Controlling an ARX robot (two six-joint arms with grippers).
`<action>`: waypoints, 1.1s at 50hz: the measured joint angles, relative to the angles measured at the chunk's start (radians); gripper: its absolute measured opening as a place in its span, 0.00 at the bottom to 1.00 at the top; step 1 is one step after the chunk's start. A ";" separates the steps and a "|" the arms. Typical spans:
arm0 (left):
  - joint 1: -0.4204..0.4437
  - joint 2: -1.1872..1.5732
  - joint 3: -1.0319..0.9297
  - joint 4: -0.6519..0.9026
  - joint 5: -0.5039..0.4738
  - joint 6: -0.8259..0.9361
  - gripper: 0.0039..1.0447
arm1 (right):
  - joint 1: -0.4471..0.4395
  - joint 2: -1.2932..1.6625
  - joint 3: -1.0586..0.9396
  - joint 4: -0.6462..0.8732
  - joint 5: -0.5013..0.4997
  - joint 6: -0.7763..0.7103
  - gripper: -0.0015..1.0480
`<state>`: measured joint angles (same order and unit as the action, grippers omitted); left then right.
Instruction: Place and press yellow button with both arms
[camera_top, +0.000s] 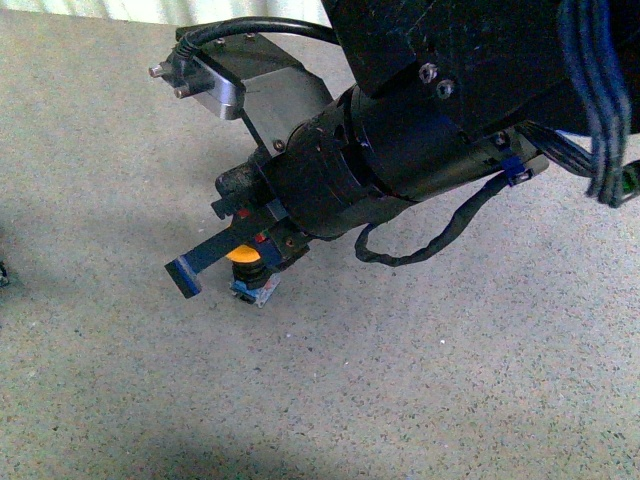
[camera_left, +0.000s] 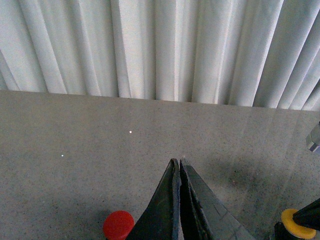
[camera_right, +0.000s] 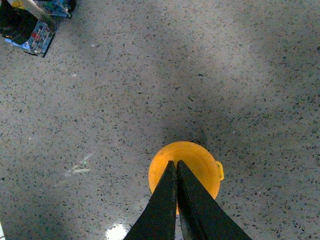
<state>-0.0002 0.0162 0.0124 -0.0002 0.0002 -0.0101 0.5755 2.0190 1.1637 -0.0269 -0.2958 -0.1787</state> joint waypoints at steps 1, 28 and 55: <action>0.000 0.000 0.000 0.000 0.000 0.000 0.01 | 0.000 0.000 -0.001 0.002 -0.001 0.001 0.01; 0.000 0.000 0.000 0.000 0.000 0.000 0.01 | -0.036 -0.193 -0.158 0.195 0.043 0.079 0.01; 0.000 0.000 0.000 0.000 0.000 0.000 0.01 | -0.524 -0.707 -0.546 0.240 0.148 0.143 0.88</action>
<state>-0.0002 0.0162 0.0124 -0.0002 -0.0002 -0.0105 0.0517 1.3117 0.6178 0.2134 -0.1482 -0.0353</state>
